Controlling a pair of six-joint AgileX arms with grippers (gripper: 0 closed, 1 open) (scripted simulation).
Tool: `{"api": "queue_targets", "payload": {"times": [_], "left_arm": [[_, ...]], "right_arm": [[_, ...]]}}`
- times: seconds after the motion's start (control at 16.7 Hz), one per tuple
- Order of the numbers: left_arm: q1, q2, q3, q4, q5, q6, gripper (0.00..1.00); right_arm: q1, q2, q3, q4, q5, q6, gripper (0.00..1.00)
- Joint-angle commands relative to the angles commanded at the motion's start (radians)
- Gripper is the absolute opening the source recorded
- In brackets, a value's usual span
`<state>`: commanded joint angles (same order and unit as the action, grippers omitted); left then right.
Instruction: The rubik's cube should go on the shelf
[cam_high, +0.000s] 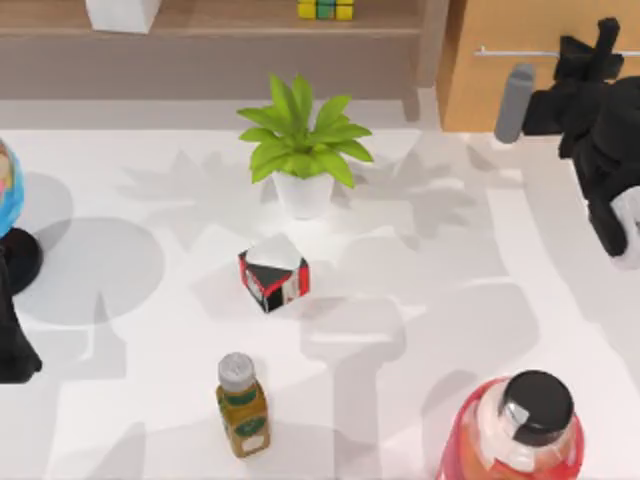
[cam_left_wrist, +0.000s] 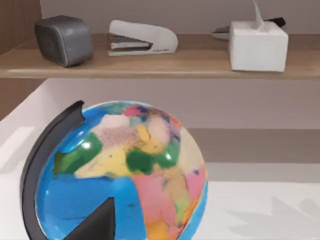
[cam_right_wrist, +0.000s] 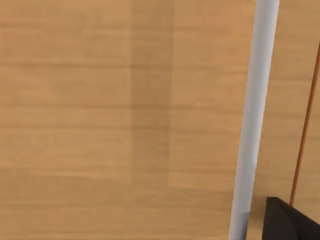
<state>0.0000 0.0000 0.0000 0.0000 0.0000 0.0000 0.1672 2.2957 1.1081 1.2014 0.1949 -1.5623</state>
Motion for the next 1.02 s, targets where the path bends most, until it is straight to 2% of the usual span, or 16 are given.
{"api": "queue_targets", "payload": {"times": [0.78, 1.02], "left_arm": [[0.0, 0.0, 0.0, 0.0, 0.0, 0.0, 1.0], [0.0, 0.0, 0.0, 0.0, 0.0, 0.0, 1.0]], "right_arm": [[0.0, 0.0, 0.0, 0.0, 0.0, 0.0, 0.98], [0.0, 0.0, 0.0, 0.0, 0.0, 0.0, 1.0]]}}
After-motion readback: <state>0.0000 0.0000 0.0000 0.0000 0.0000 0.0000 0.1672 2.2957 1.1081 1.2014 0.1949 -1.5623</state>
